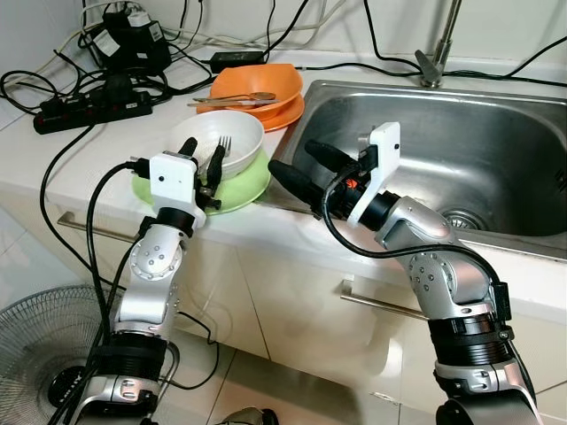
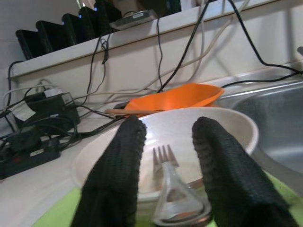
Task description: Kitchen organization
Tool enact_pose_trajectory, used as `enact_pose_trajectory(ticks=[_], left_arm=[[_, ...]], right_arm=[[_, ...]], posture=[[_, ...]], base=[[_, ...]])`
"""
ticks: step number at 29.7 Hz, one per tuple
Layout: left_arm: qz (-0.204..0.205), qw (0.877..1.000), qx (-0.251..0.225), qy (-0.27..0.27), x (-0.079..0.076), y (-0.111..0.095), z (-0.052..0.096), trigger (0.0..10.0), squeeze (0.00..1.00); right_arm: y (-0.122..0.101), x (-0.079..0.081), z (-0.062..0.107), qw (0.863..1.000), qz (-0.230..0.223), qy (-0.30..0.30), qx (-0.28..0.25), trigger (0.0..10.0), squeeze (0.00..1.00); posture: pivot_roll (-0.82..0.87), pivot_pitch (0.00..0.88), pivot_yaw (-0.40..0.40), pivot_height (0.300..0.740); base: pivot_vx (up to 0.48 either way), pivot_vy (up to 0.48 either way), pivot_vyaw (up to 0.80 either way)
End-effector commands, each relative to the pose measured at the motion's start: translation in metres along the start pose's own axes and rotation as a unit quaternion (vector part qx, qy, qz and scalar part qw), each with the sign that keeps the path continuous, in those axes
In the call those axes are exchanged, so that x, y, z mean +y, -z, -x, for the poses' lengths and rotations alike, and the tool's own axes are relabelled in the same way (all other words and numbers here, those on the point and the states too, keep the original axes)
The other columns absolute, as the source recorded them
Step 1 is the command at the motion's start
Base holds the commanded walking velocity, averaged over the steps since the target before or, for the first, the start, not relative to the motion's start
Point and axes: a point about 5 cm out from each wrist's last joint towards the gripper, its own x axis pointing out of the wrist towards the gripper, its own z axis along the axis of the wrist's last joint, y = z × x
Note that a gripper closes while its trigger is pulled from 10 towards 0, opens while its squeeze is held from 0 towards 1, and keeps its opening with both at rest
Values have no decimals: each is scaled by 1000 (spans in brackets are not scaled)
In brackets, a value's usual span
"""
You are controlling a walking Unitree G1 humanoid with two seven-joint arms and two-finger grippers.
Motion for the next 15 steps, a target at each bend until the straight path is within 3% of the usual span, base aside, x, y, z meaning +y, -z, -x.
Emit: enact_pose_trajectory(ticks=[1,15], left_arm=[[0,1000,-2,-6,6,-1,-1,0,0],[5,1000,2,-12,10,3,1,0,0]], right_arm=[[-1,2,0,1000,-4,-3,-6,10000,1000],[-1,2,-2,1000,-6,-1,-6,10000,1000]], posture=[[-23,36,135,740],[-23,36,129,740]], base=[[0,0,0],[0,0,0]])
